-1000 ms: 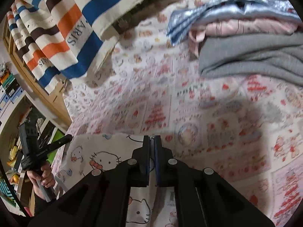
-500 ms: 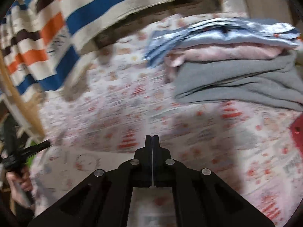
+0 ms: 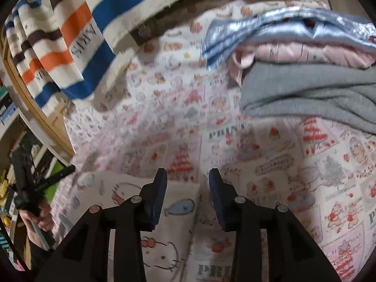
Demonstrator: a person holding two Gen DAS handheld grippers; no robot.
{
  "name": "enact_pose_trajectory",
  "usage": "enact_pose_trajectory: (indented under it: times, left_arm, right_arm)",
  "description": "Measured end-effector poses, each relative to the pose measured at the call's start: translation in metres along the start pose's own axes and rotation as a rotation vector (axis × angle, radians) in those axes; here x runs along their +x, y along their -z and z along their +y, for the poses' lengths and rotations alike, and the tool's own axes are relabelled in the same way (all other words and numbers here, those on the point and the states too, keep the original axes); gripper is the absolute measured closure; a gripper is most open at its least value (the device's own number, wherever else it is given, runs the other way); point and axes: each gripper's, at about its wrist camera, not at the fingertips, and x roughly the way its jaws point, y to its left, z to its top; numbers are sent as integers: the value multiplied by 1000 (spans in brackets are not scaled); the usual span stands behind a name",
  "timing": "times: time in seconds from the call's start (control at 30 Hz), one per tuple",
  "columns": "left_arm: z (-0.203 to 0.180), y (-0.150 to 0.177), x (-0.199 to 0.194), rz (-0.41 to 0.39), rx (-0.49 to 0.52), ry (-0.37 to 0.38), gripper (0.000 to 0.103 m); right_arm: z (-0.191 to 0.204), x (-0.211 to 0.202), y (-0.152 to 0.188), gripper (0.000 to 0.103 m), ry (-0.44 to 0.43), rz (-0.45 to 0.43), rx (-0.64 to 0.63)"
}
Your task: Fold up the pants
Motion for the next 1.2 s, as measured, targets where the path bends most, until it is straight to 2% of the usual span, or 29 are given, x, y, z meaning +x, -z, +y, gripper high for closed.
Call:
enact_pose_trajectory:
  times: [0.03, 0.07, 0.1, 0.17, 0.2, 0.27, 0.43, 0.6, 0.73, 0.83, 0.87, 0.9, 1.0, 1.1, 1.2]
  left_arm:
    - [1, 2, 2, 13, 0, 0, 82]
    - [3, 3, 6, 26, -5, 3, 82]
    - [3, 5, 8, 34, -10, 8, 85]
    - [3, 6, 14, 54, -4, 28, 100]
    - [2, 7, 15, 51, -6, 22, 100]
    - [2, 6, 15, 39, -11, 11, 100]
    - [8, -4, 16, 14, -43, 3, 100]
    - [5, 6, 34, 71, 6, -75, 100]
    - [0, 7, 25, 43, 49, -74, 99]
    - [-4, 7, 8, -4, 74, -94, 97]
    - [-5, 7, 0, -23, 89, -106, 95]
    - [-7, 7, -8, -41, 104, -122, 91]
    - [-9, 11, -29, -73, 119, -134, 90]
    - [-17, 20, -59, -92, 97, -68, 90]
    - [-35, 35, -90, -165, 148, -101, 90]
  right_arm:
    - [-1, 4, 2, 65, -13, 20, 7]
    - [-2, 7, 4, 69, -40, 28, 13]
    - [-2, 9, 5, 78, -55, 33, 14]
    - [-2, 13, 5, 87, -54, 38, 11]
    - [-2, 13, 5, 94, -49, 29, 14]
    - [-1, 12, 4, 98, -38, 11, 18]
    - [3, 6, 0, 100, 26, -31, 38]
    - [2, 15, 3, 99, 58, -9, 38]
    - [8, 10, 3, 99, 83, -26, -16]
    - [15, -2, 3, 99, 154, -49, -81]
    - [15, -8, 3, 96, 157, -55, -91]
    - [14, -14, 3, 92, 157, -60, -92]
    - [12, -39, 8, 91, 138, -82, -102]
    - [22, -67, 21, 91, 151, -121, -163]
    - [34, -93, 31, 91, 108, -158, -182]
